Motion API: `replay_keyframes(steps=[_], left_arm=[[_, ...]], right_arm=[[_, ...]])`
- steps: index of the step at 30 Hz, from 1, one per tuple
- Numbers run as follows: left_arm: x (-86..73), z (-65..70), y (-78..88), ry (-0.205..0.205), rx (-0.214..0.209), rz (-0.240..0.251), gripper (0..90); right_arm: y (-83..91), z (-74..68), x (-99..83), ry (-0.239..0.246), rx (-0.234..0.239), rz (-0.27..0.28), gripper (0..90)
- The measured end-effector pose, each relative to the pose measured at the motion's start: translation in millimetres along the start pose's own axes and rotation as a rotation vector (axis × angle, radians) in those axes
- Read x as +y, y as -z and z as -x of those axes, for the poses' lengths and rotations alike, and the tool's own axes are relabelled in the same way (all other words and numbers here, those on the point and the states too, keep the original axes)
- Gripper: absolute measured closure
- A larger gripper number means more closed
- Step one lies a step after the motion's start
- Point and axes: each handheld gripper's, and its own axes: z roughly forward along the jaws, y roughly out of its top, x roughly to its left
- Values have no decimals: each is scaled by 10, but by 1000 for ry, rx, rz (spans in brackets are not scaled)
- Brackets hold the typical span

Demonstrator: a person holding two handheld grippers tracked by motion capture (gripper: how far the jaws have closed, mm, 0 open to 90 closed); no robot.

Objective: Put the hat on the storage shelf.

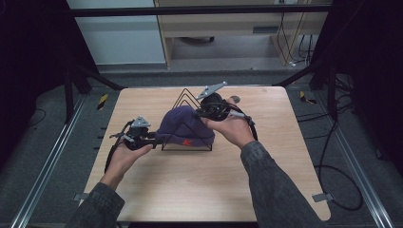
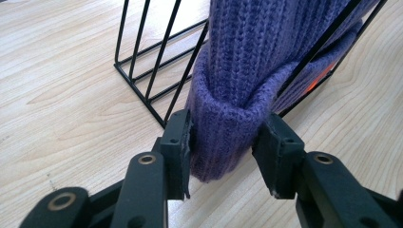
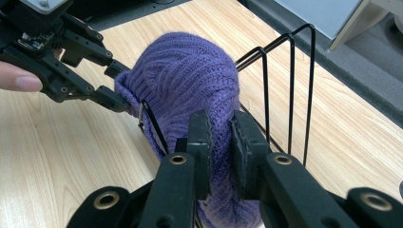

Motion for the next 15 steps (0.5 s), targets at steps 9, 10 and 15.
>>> replay_keyframes(steps=[9, 10, 15], left_arm=[[-57, -49, 51, 20, 13, -10, 650], [-58, -52, 60, 17, 15, -10, 675], [-56, -55, 60, 20, 4, -13, 765]], right_arm=[[-35, -32, -11, -1, 5, -20, 782], [-43, -40, -15, -1, 8, -22, 782], [-63, -49, -15, -1, 17, -20, 783]])
